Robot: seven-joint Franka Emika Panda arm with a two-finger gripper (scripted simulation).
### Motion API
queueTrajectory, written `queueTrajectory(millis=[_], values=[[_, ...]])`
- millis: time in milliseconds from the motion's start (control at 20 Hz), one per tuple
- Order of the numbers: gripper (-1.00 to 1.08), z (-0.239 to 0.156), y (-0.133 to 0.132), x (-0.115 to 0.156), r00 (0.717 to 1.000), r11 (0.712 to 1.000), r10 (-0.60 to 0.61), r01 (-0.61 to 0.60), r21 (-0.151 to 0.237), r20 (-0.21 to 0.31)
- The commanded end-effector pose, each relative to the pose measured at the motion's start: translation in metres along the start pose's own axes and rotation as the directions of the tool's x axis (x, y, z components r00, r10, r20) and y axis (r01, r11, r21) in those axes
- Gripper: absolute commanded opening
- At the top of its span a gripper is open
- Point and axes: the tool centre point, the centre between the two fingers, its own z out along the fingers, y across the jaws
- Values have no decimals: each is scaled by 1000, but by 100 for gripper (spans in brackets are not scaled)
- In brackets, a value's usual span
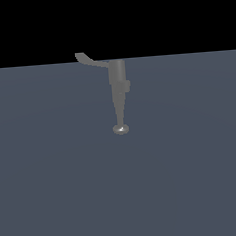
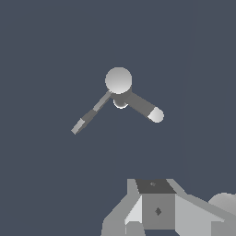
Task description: Turn on the faucet by rotating a designated handle.
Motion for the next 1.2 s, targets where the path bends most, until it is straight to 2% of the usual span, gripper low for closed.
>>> queueTrajectory(millis=[0,250,500,1150], values=[[-100,11,-12,7,998,998,62,-62,-3,3],[-100,34,-35,21,983,983,182,-182,-10,5],[-100,60,-57,34,954,954,299,-299,-19,4],[-100,128,-103,57,837,836,547,-547,-38,-13]])
